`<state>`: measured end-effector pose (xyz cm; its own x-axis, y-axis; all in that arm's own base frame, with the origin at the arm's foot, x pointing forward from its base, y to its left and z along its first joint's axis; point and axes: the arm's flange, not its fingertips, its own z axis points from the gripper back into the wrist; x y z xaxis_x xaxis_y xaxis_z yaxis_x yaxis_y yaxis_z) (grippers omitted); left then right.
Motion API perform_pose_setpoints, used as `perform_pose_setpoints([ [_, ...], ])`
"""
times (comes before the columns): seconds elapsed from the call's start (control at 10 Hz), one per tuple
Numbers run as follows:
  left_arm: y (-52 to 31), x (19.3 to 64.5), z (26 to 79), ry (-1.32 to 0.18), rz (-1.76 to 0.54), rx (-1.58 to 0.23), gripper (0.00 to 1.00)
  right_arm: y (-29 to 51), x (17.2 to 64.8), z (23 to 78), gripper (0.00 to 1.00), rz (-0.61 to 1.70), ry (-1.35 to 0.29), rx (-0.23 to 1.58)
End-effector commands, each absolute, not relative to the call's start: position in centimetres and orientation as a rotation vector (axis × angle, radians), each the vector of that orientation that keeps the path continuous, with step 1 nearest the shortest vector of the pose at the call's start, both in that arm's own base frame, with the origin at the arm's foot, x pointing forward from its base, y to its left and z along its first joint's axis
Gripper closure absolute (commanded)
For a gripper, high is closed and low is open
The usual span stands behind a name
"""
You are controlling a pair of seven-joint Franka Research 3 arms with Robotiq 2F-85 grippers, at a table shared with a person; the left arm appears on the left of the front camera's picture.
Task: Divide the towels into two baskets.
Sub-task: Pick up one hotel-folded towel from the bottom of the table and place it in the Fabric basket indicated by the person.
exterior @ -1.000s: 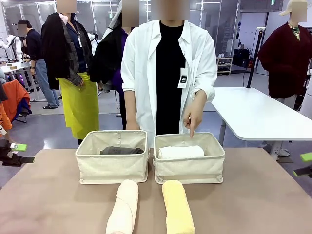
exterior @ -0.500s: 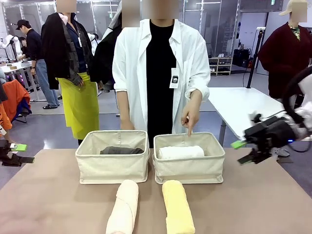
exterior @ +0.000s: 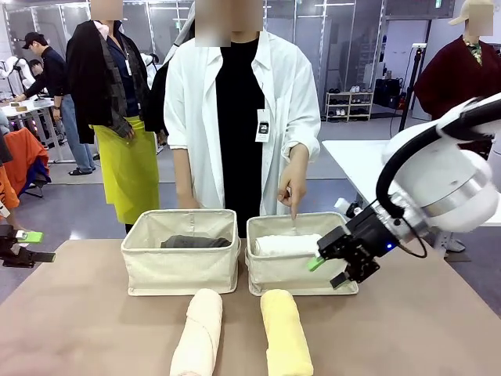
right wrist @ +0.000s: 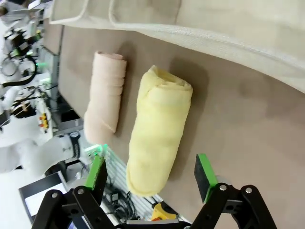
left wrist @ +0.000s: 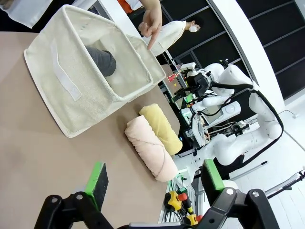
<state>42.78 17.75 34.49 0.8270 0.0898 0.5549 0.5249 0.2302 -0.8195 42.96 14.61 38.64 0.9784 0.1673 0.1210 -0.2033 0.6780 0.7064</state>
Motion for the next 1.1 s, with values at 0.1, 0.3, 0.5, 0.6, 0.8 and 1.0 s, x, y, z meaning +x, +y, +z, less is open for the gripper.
perform_pose_setpoints([
  [0.1,17.5,42.3,34.7,-0.561,-0.315,-1.317,0.0,18.2,42.5,36.4,0.07,0.15,-0.056,0.673],
  [0.3,17.5,42.3,34.7,-0.561,-0.315,-1.317,0.0,20.6,42.5,35.5,0.07,0.164,-0.054,0.625],
  [0.5,17.5,42.3,34.7,-0.561,-0.315,-1.317,0.0,22.3,42.3,34.7,0.07,0.165,-0.051,0.596],
  [0.6,17.5,42.3,34.7,-0.561,-0.315,-1.317,0.0,23.2,42.2,34.2,0.07,0.166,-0.047,0.572],
  [0.8,17.5,42.3,34.7,-0.561,-0.315,-1.317,0.0,24.8,41.9,33.4,0.07,0.189,-0.032,0.551],
  [1.0,17.5,42.3,34.7,-0.561,-0.315,-1.317,0.0,26.0,41.8,33.1,0.07,0.205,-0.027,0.528],
])
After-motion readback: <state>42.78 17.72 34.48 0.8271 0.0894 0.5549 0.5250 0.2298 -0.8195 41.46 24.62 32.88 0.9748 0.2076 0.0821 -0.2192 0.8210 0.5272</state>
